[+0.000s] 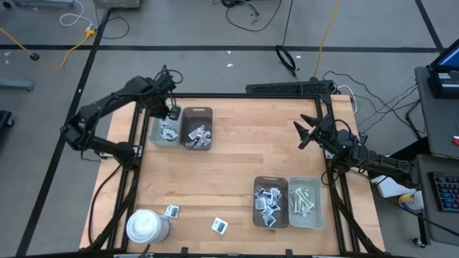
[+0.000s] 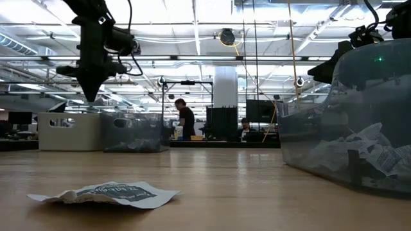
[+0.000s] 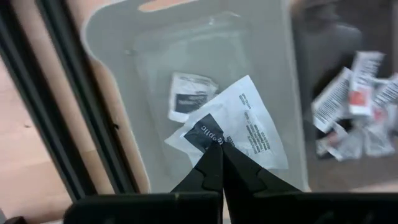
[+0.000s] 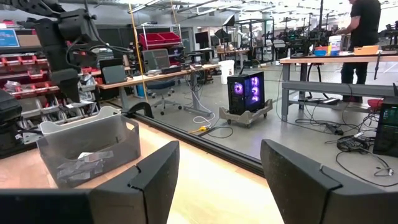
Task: Pick & Place First Aid Supplies
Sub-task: Put the white towelette pack into the top gray bin
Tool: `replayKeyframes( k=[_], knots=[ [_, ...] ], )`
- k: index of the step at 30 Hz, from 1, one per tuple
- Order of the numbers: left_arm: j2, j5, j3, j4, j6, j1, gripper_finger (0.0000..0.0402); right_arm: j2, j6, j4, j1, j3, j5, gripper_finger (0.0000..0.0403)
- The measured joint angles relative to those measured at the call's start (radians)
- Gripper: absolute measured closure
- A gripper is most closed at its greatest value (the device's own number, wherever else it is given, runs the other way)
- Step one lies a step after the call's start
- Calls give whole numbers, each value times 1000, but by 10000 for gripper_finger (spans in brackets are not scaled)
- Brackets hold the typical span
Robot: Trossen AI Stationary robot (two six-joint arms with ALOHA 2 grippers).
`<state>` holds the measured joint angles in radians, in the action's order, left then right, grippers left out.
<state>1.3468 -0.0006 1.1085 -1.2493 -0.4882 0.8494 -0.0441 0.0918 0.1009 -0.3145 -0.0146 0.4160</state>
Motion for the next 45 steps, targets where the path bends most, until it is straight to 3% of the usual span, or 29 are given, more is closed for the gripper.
replayKeyframes(
  k=[10, 20, 24, 34, 39, 45],
  knots=[
    [0, -140, -150, 191, -147, -44, 401, 0, 0, 0, 0, 0, 0, 181],
    [2, -142, -282, 371, -179, -88, 398, 0, 0, 0, 0, 0, 0, 181],
    [2, -162, -282, 377, -202, -87, 365, 0, 0, 0, 0, 0, 0, 181],
    [2, -155, -269, 359, -203, -82, 222, 0, 0, 0, 0, 0, 0, 181],
    [1, -78, -208, 274, -179, -65, 199, 0, 0, 0, 0, 0, 0, 183],
    [1, 41, -111, 129, -131, -51, 209, 0, 0, 0, 0, 0, 0, 181]
  ],
)
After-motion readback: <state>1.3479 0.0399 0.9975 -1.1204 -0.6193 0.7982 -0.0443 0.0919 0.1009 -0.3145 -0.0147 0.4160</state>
